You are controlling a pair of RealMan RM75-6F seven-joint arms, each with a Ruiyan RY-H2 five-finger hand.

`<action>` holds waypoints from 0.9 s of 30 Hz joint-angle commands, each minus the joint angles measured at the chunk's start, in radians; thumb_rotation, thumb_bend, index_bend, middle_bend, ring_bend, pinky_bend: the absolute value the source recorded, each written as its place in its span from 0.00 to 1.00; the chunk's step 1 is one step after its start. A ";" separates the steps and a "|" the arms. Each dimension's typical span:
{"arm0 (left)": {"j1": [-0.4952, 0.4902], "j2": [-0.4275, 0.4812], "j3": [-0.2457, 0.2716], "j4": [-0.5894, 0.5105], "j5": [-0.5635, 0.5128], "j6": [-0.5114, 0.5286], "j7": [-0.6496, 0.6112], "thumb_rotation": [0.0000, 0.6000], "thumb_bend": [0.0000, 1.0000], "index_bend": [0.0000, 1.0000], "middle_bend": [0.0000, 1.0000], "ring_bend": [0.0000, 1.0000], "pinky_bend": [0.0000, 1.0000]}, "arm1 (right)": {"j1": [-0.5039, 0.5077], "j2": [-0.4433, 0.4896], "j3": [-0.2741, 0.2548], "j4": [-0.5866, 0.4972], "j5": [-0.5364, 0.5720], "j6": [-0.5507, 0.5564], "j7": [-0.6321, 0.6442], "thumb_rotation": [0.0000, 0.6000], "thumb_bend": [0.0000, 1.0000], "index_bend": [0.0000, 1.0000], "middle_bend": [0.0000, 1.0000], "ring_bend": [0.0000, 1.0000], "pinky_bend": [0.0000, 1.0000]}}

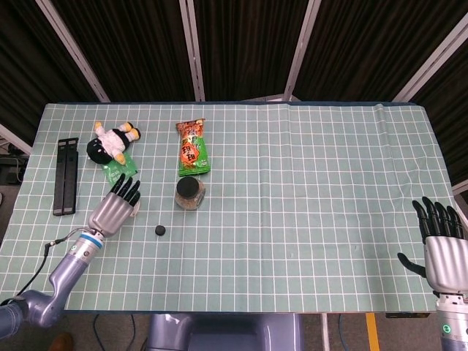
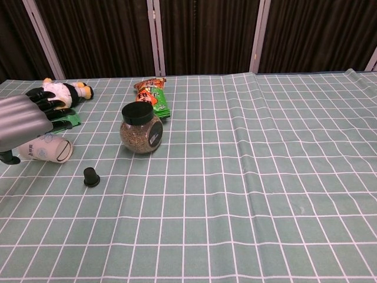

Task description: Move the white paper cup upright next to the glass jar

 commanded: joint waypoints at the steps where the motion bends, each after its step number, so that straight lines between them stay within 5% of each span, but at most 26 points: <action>1: -0.001 -0.054 0.004 0.065 -0.006 0.002 -0.032 1.00 0.00 0.18 0.07 0.03 0.11 | 0.000 0.000 0.000 0.000 0.000 0.000 0.000 1.00 0.00 0.00 0.00 0.00 0.00; 8: -0.010 -0.148 0.019 0.237 0.054 0.035 -0.166 1.00 0.00 0.27 0.19 0.17 0.26 | 0.002 0.000 0.003 0.003 0.009 -0.003 0.003 1.00 0.00 0.00 0.00 0.00 0.00; 12: -0.012 -0.176 0.028 0.304 0.098 0.071 -0.248 1.00 0.00 0.41 0.34 0.31 0.36 | 0.005 -0.001 0.003 0.007 0.014 -0.010 0.003 1.00 0.00 0.00 0.00 0.00 0.00; 18: -0.008 -0.196 0.036 0.355 0.134 0.109 -0.353 1.00 0.00 0.50 0.41 0.38 0.40 | 0.007 -0.001 0.001 0.006 0.014 -0.013 0.004 1.00 0.00 0.00 0.00 0.00 0.00; 20: -0.005 -0.191 0.032 0.346 0.142 0.130 -0.409 1.00 0.00 0.50 0.41 0.38 0.40 | 0.007 -0.002 0.000 0.004 0.013 -0.013 0.004 1.00 0.00 0.00 0.00 0.00 0.00; 27: 0.047 -0.102 -0.025 0.067 0.092 0.185 -0.895 1.00 0.00 0.50 0.38 0.35 0.39 | 0.004 0.002 -0.005 -0.005 0.002 -0.006 0.006 1.00 0.00 0.00 0.00 0.00 0.00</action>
